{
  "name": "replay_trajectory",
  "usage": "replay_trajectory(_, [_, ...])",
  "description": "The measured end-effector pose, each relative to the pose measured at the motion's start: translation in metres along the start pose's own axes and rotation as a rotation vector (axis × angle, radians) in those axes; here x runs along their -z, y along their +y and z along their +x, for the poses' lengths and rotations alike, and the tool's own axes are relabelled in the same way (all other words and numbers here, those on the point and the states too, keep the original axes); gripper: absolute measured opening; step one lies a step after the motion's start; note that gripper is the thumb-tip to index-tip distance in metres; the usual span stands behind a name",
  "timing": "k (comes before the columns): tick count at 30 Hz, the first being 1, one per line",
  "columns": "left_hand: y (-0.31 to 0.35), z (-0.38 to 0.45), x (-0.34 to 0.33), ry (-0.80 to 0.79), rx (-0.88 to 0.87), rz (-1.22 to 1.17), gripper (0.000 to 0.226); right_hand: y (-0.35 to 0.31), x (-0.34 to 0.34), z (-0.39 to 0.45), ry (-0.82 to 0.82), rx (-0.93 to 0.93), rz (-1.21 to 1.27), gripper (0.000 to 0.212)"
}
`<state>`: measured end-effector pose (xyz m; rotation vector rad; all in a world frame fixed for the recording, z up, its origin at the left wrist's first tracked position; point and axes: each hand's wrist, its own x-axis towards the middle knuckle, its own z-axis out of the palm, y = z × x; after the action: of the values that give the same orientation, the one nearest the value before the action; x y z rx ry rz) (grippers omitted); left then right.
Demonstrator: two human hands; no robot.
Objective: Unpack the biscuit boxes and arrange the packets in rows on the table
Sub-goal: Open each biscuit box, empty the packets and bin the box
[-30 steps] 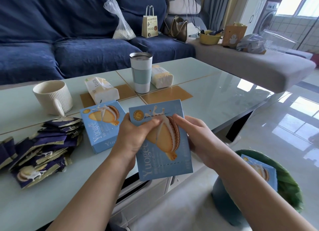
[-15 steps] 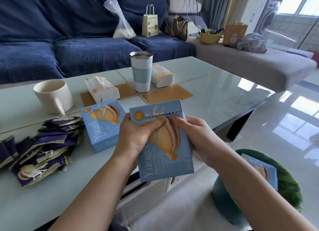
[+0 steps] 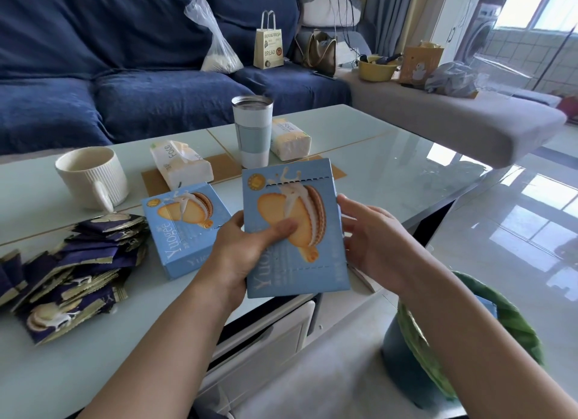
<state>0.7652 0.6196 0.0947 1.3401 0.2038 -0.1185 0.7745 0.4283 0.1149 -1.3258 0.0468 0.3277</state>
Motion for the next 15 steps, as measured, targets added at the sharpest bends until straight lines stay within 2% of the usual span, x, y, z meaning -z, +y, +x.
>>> replay_trajectory(4, [0.001, -0.001, 0.001, -0.035, 0.016, -0.038, 0.074, 0.002, 0.001, 0.001, -0.032, -0.010, 0.001, 0.040])
replay_trajectory(6, [-0.002, 0.000, 0.000, 0.011, -0.006, 0.009, 0.076, 0.004, 0.000, 0.002, -0.012, -0.037, 0.011, 0.041])
replay_trajectory(9, [-0.007, 0.002, -0.004, 0.164, -0.171, 0.217, 0.077, 0.005, 0.000, 0.002, -0.001, -0.087, 0.056, 0.042])
replay_trajectory(12, [-0.012, 0.001, -0.008, 0.181, -0.370, 0.406, 0.072, 0.005, 0.001, 0.001, 0.003, -0.116, 0.101, 0.046])
replay_trajectory(15, [-0.013, -0.003, -0.014, 0.133, -0.352, 0.452, 0.083, 0.008, -0.002, 0.000, -0.004, -0.082, 0.098, 0.050])
